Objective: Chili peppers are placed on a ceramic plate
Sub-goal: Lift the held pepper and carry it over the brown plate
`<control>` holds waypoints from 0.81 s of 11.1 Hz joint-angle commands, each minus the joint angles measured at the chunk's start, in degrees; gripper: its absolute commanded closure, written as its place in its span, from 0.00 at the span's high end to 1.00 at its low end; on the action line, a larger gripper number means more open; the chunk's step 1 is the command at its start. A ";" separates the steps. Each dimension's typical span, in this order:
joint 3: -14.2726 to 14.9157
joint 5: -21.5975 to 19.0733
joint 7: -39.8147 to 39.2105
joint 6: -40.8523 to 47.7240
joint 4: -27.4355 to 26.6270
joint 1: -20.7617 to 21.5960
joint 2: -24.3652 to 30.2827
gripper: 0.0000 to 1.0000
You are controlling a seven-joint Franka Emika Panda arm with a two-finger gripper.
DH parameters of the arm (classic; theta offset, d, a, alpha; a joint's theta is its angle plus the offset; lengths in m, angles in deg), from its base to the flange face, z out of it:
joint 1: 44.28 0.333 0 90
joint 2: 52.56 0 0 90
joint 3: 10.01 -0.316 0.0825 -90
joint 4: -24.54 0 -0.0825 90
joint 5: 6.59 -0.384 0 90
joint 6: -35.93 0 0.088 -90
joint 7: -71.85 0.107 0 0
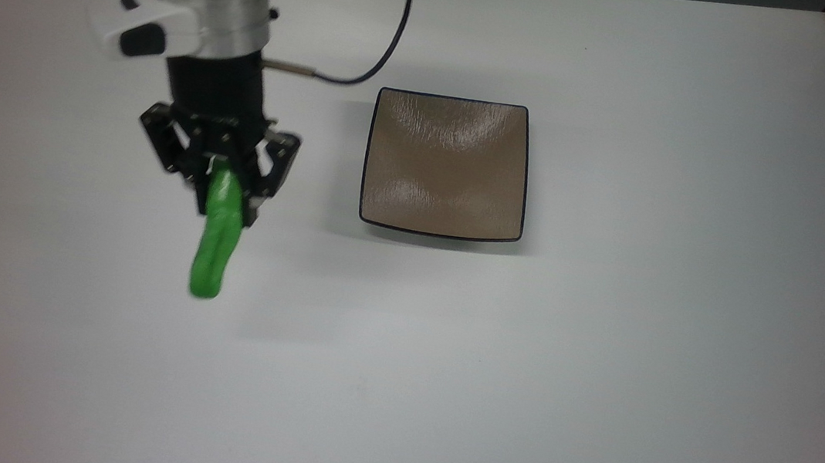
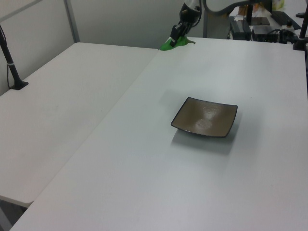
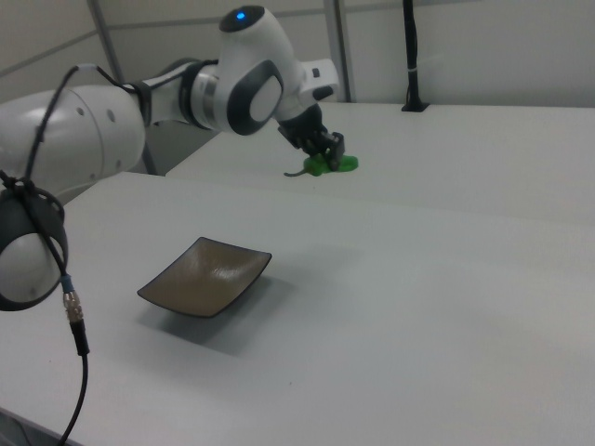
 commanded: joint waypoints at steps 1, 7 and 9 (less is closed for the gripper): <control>0.41 -1.97 -6.27 6.07 -11.34 2.70 10.06 0.01; -2.49 -2.32 -7.97 8.81 -28.31 6.40 21.42 0.00; -4.95 -2.32 -7.44 8.54 -32.19 6.40 22.66 0.00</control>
